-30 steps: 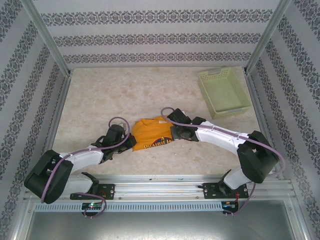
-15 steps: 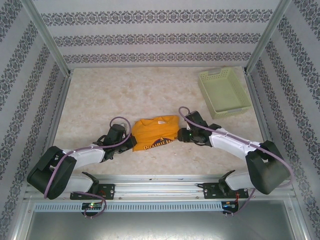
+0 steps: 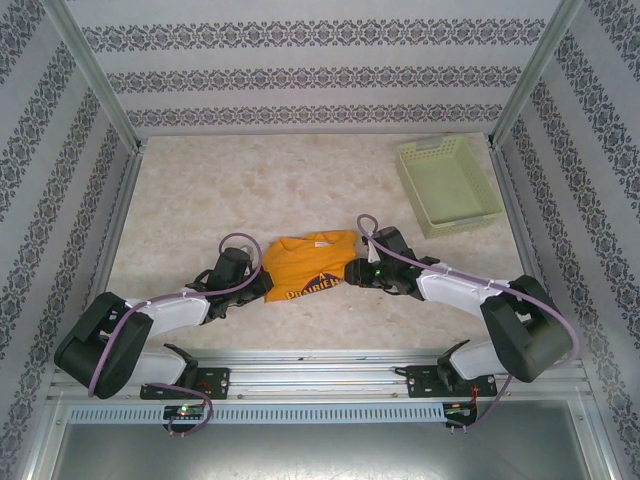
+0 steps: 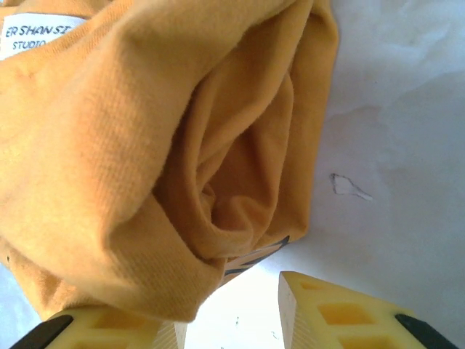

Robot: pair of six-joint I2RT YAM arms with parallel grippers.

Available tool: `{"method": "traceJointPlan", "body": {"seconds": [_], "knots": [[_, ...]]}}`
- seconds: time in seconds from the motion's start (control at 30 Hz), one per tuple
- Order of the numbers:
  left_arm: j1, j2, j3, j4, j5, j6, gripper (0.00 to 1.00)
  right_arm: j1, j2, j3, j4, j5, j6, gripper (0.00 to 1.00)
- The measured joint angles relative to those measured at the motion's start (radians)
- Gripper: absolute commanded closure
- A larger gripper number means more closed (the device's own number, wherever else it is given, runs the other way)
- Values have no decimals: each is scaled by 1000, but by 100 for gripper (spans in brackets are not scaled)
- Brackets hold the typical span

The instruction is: Fold the inside-out t-shirt

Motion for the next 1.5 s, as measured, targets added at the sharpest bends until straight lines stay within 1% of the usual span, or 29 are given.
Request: {"method": "traceJointPlan", "body": {"seconds": [0.07, 0.17, 0.2, 0.23, 0.27, 0.33, 0.43, 0.47, 0.53, 0.6, 0.67, 0.77, 0.93, 1.1, 1.17, 1.3, 1.4, 1.5], "knots": [[0, 1, 0, 0, 0, 0, 100, 0, 6, 5, 0, 6, 0, 63], [0, 12, 4, 0, 1, 0, 100, 10, 9, 9, -3, 29, 3, 53], [0, 17, 7, 0, 1, 0, 100, 21, 6, 11, -14, 51, 7, 50], [0, 20, 10, 0, 1, 0, 100, 35, -2, 13, -27, 79, 10, 49], [0, 23, 13, -3, 1, 0, 98, 53, -14, 14, -44, 108, 12, 48], [0, 24, 26, -25, 0, 4, 87, 85, -53, 16, -87, 163, 18, 46], [0, 8, 62, -101, -6, 26, 73, 132, -137, 24, -161, 264, 28, 36], [0, -8, 74, -134, -12, 29, 69, 149, -164, 30, -187, 301, 25, 34], [0, -67, 111, -224, -38, 56, 55, 193, -225, 50, -246, 389, 21, 28], [0, -132, 150, -298, -71, 75, 46, 233, -271, 69, -286, 454, 13, 23], [3, -201, 189, -365, -110, 96, 38, 267, -303, 87, -316, 499, 5, 20], [16, -303, 225, -451, -174, 127, 33, 312, -303, 111, -342, 547, -5, 17], [26, -486, 224, -564, -278, 179, 18, 408, -194, 171, -373, 608, -8, 12], [27, -650, 184, -602, -361, 198, 12, 502, -19, 270, -376, 634, -7, 9], [27, -685, 163, -611, -383, 201, 10, 524, 59, 324, -384, 643, 0, 7], [33, -704, 138, -632, -405, 202, 9, 524, 220, 423, -411, 659, 39, 7], [33, -698, 131, -637, -408, 202, 8, 486, 324, 463, -432, 658, 68, 6], [33, -698, 123, -637, -409, 202, 7, 441, 381, 474, -436, 642, 79, 6]]}}
